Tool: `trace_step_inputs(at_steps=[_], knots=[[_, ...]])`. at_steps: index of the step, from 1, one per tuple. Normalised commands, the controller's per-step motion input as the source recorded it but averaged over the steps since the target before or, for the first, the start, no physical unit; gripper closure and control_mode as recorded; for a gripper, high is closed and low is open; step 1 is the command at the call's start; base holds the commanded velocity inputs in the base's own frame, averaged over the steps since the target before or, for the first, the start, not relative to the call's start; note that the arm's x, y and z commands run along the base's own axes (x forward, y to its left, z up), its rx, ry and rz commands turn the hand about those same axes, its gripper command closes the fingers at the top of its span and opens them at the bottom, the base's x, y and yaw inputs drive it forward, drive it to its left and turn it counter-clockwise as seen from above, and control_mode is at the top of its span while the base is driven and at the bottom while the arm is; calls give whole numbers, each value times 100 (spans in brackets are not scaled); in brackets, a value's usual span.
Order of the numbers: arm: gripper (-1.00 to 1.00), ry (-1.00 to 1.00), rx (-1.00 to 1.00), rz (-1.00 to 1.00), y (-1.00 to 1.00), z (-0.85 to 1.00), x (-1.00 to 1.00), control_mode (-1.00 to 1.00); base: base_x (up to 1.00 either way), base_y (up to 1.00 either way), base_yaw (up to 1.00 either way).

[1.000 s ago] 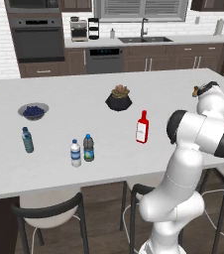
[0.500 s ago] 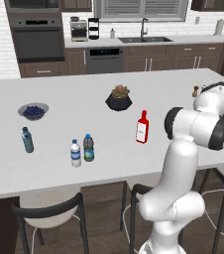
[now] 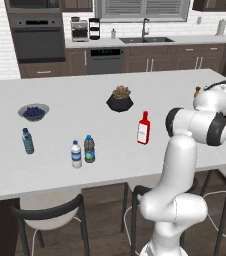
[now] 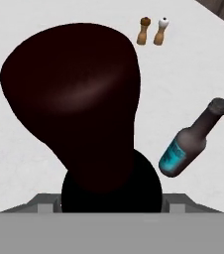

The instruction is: Move the plastic bottles in the middle to the plastics group, and the glass bottles in the middle to the glass group.

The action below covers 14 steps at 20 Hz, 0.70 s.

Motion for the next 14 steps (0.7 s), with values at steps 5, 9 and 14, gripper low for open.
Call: trace_step_inputs(at_steps=[5, 9, 14], knots=[[100, 0, 0, 0, -8, -2, 1, -100, 0, 0, 0], [100, 0, 1, 0, -24, -16, 13, -100, 0, 0, 0], [100, 1, 3, 0, -17, -36, 13, -100, 0, 0, 0]])
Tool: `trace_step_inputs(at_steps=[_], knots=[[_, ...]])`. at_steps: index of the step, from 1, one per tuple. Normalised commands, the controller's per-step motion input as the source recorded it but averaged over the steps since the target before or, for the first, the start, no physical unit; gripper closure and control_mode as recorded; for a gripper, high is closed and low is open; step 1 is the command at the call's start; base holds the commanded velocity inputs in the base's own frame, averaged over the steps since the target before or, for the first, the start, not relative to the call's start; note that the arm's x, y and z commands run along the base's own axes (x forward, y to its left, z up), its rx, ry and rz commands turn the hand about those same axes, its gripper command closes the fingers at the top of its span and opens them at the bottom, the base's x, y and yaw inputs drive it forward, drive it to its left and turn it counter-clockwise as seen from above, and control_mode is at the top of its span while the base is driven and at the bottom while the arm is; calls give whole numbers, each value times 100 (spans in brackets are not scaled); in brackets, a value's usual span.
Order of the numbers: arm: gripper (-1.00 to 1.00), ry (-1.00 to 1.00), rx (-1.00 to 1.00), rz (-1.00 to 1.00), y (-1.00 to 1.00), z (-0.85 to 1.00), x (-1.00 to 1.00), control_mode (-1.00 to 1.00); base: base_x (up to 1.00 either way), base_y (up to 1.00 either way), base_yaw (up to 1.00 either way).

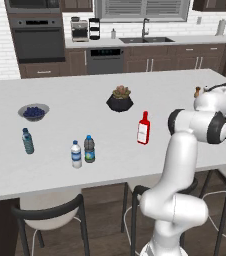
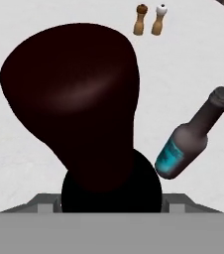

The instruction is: Move the plastic bottles in the middle to the plastics group, and the glass bottles in the middle to the glass group.

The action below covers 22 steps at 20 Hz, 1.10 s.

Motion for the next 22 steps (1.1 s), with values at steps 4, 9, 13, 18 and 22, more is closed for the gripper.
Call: trace_step_inputs(at_steps=[4, 9, 13, 18, 22], knots=[[100, 1, 5, 0, -16, -45, 7, -100, 0, 0, 0], [100, 0, 3, 0, -13, -15, 0, -100, 0, 0, 0], [100, 0, 0, 0, -9, -11, 1, -100, 0, 0, 0], [100, 0, 0, 0, -5, 0, 36, -100, 0, 0, 0], [100, 0, 0, 0, 0, 0, 21, -100, 0, 0, 0]])
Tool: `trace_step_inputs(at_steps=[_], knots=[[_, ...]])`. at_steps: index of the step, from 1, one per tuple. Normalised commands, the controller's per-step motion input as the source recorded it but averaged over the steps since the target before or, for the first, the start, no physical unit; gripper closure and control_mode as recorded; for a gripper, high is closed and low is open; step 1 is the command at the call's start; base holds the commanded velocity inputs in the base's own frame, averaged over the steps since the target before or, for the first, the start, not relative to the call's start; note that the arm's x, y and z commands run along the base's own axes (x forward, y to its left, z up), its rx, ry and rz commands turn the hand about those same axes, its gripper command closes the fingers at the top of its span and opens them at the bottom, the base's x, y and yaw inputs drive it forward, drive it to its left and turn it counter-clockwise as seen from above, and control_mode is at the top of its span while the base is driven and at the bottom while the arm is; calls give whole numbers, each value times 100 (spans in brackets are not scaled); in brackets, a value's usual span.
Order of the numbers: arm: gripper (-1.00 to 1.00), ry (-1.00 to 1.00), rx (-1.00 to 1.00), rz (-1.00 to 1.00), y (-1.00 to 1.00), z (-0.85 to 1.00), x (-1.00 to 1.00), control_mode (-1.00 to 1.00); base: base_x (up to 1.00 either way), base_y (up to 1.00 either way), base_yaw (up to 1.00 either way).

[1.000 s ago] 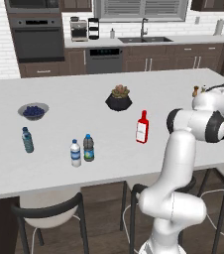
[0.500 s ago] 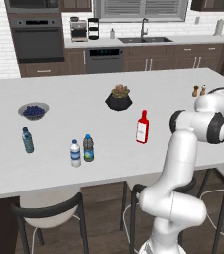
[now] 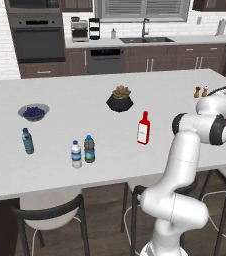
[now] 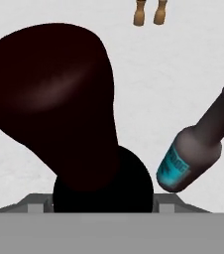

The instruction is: Move the plastic bottles in the middle to the plastics group, and the glass bottles in the middle to the glass group.

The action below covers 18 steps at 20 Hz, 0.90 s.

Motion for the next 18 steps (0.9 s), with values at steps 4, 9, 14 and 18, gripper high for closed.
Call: trace_step_inputs(at_steps=[4, 9, 14, 18], knots=[[100, 0, 0, 0, 0, -3, 3, -100, 0, 0, 0], [-100, 0, 0, 0, 0, 0, 0, -100, 0, 0, 0], [-100, 0, 0, 0, 0, 0, 0, -100, 0, 0, 0], [-100, 0, 0, 0, 0, 0, 0, -100, 0, 0, 0]])
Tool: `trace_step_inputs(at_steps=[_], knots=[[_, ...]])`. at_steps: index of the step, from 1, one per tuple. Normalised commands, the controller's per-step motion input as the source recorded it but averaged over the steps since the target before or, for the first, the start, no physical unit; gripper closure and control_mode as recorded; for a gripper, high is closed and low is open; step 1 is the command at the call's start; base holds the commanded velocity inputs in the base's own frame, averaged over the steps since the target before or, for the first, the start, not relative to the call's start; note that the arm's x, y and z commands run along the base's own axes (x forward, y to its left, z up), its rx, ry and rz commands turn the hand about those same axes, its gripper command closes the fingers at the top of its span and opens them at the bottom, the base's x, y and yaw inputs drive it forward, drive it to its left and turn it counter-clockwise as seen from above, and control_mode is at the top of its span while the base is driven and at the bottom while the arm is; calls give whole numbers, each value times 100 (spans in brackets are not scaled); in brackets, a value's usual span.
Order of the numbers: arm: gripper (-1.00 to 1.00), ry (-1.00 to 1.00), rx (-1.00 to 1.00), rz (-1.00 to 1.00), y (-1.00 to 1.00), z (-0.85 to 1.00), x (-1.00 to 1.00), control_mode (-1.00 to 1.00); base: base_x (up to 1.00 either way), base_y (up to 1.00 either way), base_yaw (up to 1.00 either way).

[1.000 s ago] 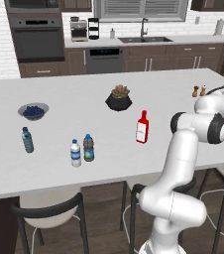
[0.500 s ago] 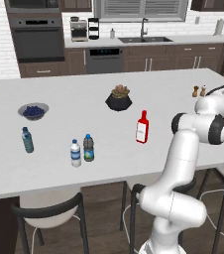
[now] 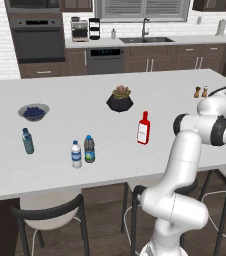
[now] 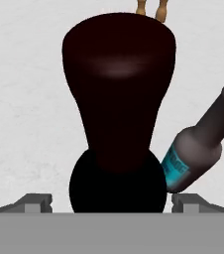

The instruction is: Move the plastic bottles in the middle to the plastics group, and the glass bottles in the middle to the glass group.

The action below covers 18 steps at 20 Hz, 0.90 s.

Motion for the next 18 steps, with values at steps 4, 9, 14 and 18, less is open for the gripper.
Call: trace_step_inputs(at_steps=[4, 9, 14, 18], knots=[[-100, 0, 0, 0, 0, 0, 0, -100, 0, 0, 0], [-100, 0, 0, 0, 5, 10, -10, -100, 0, 0, 0], [-100, 0, -2, 0, 54, 48, -55, -100, 0, 0, 0], [-100, 0, -4, 0, 67, 55, -55, -100, 0, 0, 0]])
